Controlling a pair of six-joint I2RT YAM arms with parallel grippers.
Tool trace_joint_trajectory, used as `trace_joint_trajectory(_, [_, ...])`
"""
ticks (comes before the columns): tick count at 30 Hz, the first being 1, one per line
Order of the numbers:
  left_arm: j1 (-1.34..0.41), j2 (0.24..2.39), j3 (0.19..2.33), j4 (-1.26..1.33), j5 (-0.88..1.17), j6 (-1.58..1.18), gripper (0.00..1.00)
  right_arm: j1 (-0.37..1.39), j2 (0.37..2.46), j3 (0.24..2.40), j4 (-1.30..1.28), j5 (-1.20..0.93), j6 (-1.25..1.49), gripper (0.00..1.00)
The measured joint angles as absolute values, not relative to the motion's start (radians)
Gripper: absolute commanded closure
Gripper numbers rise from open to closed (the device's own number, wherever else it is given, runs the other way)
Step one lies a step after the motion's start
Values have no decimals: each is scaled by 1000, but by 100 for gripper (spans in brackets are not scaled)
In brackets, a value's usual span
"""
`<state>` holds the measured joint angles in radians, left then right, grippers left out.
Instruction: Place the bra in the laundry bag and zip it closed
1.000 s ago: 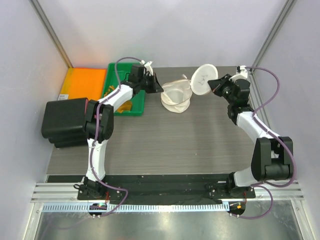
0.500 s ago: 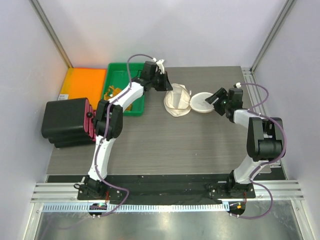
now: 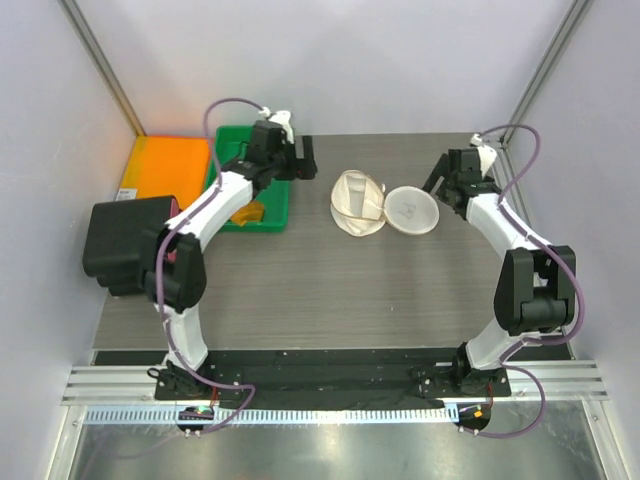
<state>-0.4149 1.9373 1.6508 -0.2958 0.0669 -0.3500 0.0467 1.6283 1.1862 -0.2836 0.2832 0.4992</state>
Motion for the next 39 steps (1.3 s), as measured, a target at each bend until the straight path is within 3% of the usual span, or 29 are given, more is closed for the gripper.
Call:
trace_joint_trajectory(4, [-339,1741,1477,-211,-42,-383,6,204,1620,1226,-284,344,393,2])
trace_joint_trajectory(10, [-242,1493,1213,-169,-307,-462,7,490,1707,1316,-113,188,266,2])
trace_joint_trajectory(18, [-227,1289,1069,-155,-621,-518,0,742,2128,1656,118,-80,189,3])
trace_joint_trajectory(27, [-192,1279,1063,-157,-747,-529,0,855,2476,2009,102,-119,167,4])
trace_joint_trajectory(39, [-188,1279,1063,-162,-752,-535,0,862,2542,2078,150,44,263,0])
